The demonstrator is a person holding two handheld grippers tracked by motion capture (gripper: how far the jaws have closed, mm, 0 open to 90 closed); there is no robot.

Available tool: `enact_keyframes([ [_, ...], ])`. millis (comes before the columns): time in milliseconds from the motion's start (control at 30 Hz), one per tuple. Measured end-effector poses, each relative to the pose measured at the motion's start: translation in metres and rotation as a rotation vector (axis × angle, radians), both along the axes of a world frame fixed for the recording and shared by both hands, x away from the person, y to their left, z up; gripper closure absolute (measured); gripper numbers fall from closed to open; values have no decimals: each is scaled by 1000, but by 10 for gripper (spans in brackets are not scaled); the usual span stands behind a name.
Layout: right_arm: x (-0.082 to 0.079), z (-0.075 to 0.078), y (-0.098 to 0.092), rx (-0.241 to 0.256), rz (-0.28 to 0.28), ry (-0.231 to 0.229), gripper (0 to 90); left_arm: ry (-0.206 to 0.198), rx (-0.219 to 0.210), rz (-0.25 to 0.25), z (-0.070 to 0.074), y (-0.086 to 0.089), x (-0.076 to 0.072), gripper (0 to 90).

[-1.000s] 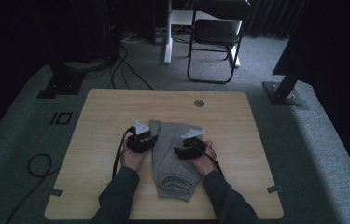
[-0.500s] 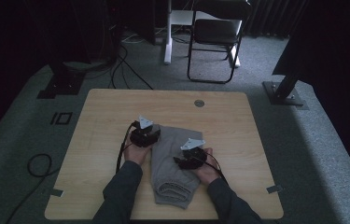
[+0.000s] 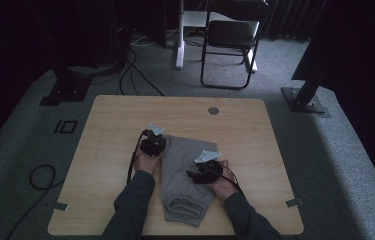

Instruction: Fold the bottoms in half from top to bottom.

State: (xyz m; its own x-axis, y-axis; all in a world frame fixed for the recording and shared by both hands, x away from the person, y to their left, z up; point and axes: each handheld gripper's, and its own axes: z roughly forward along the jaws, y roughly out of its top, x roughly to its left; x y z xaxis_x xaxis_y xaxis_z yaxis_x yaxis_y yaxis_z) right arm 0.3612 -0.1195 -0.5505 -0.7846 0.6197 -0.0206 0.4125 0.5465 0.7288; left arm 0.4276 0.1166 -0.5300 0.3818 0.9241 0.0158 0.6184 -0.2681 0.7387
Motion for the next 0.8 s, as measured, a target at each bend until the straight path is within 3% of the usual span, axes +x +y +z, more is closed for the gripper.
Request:
enact_keyframes([
  [67, 0, 0, -3, 10, 4, 0, 460, 10, 7, 16, -1, 10, -2, 859],
  [200, -1, 0, -6, 21, 9, 10, 464, 21, -33, 25, -1, 23, -5, 843],
  [333, 1, 3, -6, 11, 14, 22, 496, -23, -50, 17, 5, 18, -2, 716],
  [500, 6, 8, -12, 26, -15, 20, 544, -40, -38, 9, 10, 4, 11, 691],
  [600, 12, 11, -19, 37, -54, 16, 562, -23, -21, 3, 6, -1, 20, 698],
  [733, 21, 16, -28, 54, -114, 4, 566, 41, -10, -32, -2, -7, 31, 700],
  [800, 29, 19, -35, 62, -168, 1, 591, 57, -4, -44, -5, -8, 33, 771],
])
